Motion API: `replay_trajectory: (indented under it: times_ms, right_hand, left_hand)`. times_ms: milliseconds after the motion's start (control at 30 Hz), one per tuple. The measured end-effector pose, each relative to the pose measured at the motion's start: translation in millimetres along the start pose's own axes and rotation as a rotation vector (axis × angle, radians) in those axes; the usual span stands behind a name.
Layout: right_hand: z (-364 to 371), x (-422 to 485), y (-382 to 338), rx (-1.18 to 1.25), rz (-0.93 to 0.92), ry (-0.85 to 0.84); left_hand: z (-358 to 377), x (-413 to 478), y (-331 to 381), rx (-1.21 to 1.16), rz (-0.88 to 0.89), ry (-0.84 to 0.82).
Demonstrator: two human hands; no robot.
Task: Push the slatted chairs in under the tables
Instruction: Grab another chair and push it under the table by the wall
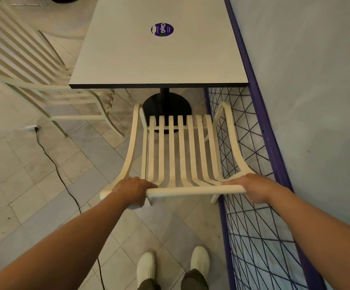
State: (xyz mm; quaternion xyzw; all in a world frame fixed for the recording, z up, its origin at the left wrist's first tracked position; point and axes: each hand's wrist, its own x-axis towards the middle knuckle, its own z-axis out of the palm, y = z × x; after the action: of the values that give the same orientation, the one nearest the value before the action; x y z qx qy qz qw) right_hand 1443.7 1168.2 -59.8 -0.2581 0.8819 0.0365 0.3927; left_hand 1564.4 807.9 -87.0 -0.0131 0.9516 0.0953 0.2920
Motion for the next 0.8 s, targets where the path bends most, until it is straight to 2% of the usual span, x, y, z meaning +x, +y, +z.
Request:
replay_trajectory:
  times_ms: [300,800]
  right_hand:
    - [-20.5,13.3,5.8,-0.009,-0.021,0.007]
    - [-34.1,45.9,-21.8,0.030,0.057,0.011]
  left_hand:
    - [1.1,13.4,-4.6,-0.030,-0.051,0.035]
    - [-23.8,49.3,-33.3,0.023,0.061,-0.045]
